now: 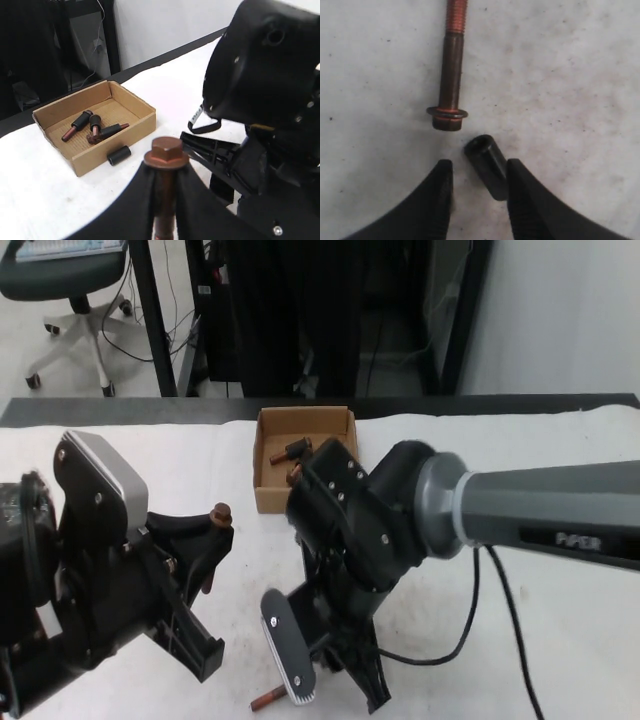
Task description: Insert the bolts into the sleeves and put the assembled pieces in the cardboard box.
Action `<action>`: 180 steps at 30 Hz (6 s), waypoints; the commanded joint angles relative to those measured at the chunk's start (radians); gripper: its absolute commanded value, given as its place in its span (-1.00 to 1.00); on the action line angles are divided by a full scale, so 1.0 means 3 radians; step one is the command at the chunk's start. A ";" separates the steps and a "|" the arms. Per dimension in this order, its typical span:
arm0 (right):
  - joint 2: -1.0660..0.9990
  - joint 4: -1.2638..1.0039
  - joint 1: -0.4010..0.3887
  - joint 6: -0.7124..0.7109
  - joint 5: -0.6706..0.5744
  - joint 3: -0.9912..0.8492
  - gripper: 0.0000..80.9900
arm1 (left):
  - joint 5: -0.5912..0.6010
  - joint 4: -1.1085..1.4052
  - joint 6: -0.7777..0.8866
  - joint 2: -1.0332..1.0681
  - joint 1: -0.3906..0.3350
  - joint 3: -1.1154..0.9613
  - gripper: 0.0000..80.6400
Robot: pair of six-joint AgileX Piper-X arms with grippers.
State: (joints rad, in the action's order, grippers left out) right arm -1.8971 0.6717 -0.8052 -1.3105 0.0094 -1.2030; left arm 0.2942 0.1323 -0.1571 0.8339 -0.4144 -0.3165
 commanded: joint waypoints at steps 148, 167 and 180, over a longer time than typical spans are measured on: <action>0.0705 -0.6268 0.0828 0.5145 -0.2921 0.1997 -0.98 | 0.1871 0.2412 0.0867 0.1431 0.0051 -0.0278 -1.00; 0.0705 -0.6035 0.0828 0.5041 -0.2921 0.1997 -0.98 | 0.1964 0.2472 0.1077 0.1423 0.0051 -0.0278 0.34; 0.0705 -0.5334 0.1056 0.4896 -0.2435 0.1997 -0.98 | 0.1590 0.2682 0.1131 0.1170 0.0076 -0.0278 -0.29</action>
State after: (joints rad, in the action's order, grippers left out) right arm -1.6960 -0.9584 -0.5184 0.1492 -0.7579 -0.5933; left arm 0.8328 0.9154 0.1872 1.2274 -0.3989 -0.4001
